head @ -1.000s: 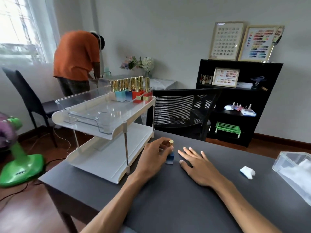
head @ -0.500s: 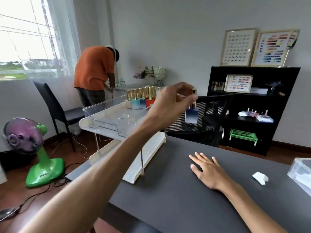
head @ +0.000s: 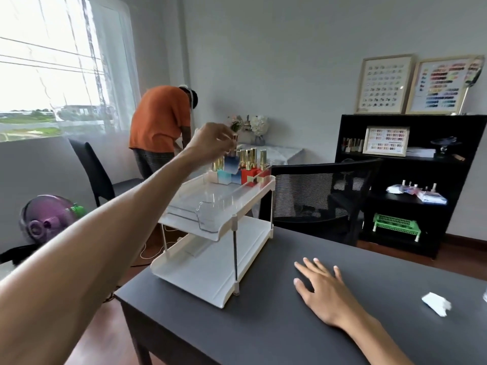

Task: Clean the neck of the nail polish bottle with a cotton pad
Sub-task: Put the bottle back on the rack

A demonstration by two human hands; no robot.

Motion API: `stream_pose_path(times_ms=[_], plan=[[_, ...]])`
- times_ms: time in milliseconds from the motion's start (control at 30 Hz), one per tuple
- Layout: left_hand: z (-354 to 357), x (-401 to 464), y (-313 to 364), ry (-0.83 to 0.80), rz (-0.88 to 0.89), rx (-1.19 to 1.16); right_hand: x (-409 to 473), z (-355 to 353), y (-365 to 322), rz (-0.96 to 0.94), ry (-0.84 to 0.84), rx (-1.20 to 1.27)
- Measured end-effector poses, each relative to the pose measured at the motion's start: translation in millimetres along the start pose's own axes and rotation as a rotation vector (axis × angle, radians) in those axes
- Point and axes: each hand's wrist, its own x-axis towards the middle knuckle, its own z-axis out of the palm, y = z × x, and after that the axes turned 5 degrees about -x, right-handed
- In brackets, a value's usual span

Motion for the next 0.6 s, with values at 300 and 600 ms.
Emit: stream_pose_path(times_ms=[300, 600], plan=[[24, 20, -40, -0.074, -0.156, 0.112, -1, 1, 2, -0.023, -0.003, 0.029], [35, 31, -55, -0.017, -0.200, 0.099, 0, 2, 4, -0.019, -0.002, 0.019]])
